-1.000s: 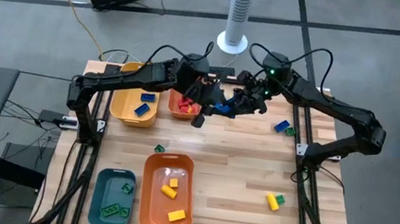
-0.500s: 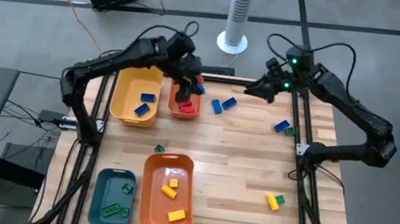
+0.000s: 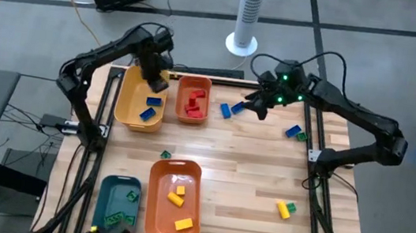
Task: Sort blocks
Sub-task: Put the blue game piece into the yellow bin
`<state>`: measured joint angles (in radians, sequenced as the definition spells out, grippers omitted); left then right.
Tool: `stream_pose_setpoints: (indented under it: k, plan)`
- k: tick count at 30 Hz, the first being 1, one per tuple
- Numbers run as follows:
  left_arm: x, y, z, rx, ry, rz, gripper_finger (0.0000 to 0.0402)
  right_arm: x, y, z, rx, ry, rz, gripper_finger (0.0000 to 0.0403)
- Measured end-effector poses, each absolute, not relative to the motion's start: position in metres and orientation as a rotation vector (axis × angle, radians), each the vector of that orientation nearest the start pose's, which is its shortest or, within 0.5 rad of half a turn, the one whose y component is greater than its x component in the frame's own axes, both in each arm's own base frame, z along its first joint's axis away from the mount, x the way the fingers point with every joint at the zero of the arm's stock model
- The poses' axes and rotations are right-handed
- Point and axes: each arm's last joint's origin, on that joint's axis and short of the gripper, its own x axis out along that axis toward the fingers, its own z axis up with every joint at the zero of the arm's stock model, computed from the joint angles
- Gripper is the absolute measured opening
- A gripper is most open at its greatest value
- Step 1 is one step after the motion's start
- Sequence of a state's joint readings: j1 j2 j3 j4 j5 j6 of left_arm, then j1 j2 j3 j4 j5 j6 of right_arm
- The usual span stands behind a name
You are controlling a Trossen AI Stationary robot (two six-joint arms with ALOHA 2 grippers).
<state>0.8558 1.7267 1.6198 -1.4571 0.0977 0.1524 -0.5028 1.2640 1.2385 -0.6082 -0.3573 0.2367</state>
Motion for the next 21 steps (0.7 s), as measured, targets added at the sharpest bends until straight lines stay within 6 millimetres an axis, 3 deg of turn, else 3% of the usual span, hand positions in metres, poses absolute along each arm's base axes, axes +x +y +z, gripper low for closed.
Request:
stream_pose_setpoints:
  k: [3,15,21]
  plan:
    - [0.192,0.234,0.289,-0.661,1.543,0.473,0.0087,0.235,-0.114,0.35,0.494,0.591,-0.22,0.0246]
    - [0.172,0.228,0.24,-0.731,1.678,0.413,0.0089,0.234,-0.115,0.35,0.453,0.604,-0.217,0.0244]
    - [0.171,0.22,0.233,-0.791,1.728,0.403,0.0119,0.236,-0.119,0.354,0.425,0.553,-0.217,0.0237]
